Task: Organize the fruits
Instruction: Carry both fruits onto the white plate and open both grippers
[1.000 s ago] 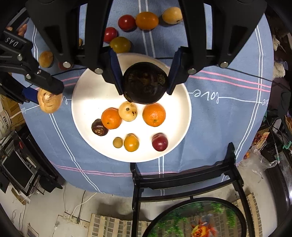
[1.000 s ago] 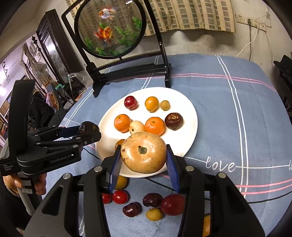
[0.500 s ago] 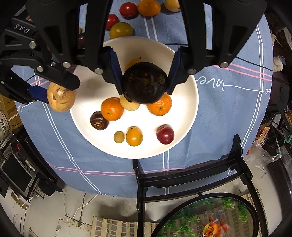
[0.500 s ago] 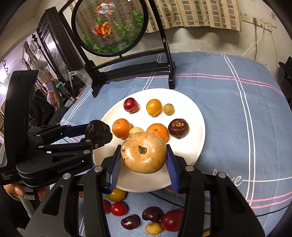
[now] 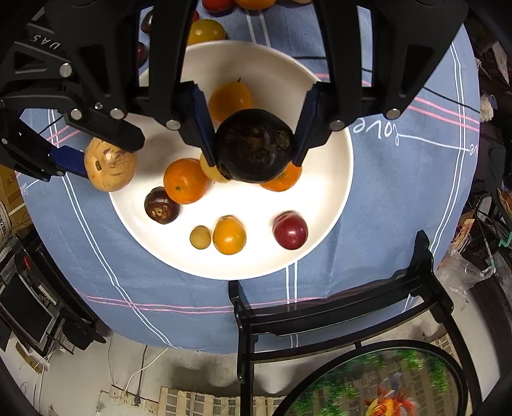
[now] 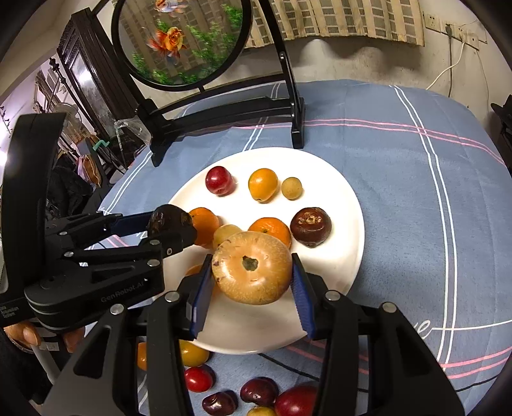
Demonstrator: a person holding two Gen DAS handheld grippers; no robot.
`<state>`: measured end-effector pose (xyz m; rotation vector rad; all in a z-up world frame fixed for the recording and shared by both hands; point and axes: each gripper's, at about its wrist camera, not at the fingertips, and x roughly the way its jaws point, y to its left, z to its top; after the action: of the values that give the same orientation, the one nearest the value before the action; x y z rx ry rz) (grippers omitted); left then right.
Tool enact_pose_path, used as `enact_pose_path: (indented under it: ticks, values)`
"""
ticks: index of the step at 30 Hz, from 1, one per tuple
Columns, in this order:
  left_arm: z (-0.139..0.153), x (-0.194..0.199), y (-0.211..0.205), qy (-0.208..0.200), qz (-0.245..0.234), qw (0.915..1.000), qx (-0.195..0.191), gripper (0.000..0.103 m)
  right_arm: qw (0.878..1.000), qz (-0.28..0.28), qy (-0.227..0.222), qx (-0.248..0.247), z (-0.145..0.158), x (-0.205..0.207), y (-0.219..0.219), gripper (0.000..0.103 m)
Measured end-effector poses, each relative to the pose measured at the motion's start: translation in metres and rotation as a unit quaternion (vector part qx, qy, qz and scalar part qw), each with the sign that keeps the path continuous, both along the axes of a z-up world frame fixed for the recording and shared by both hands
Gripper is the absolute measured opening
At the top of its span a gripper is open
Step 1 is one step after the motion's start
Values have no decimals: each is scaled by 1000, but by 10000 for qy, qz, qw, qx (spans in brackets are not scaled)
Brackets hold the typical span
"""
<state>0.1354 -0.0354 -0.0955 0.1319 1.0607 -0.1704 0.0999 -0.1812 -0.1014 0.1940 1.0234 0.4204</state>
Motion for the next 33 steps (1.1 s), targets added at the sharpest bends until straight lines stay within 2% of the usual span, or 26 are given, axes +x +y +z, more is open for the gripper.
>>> enact_pose_path:
  ticks: [8, 12, 18, 33]
  values:
    - [3, -1, 12, -87, 45, 9999, -71, 48, 10000, -34, -8, -47, -2, 0, -8, 46]
    - [-2, 1, 21, 0, 146, 9999, -44, 48, 9999, -37, 107, -98, -11, -1, -11, 46]
    - [-3, 17, 3, 5, -6, 10000, -39, 48, 9999, 74, 114, -64, -14, 5, 2, 46]
    - [-14, 49, -9, 122, 80, 9999, 82, 49, 9999, 97, 62, -128, -17, 16, 4, 46]
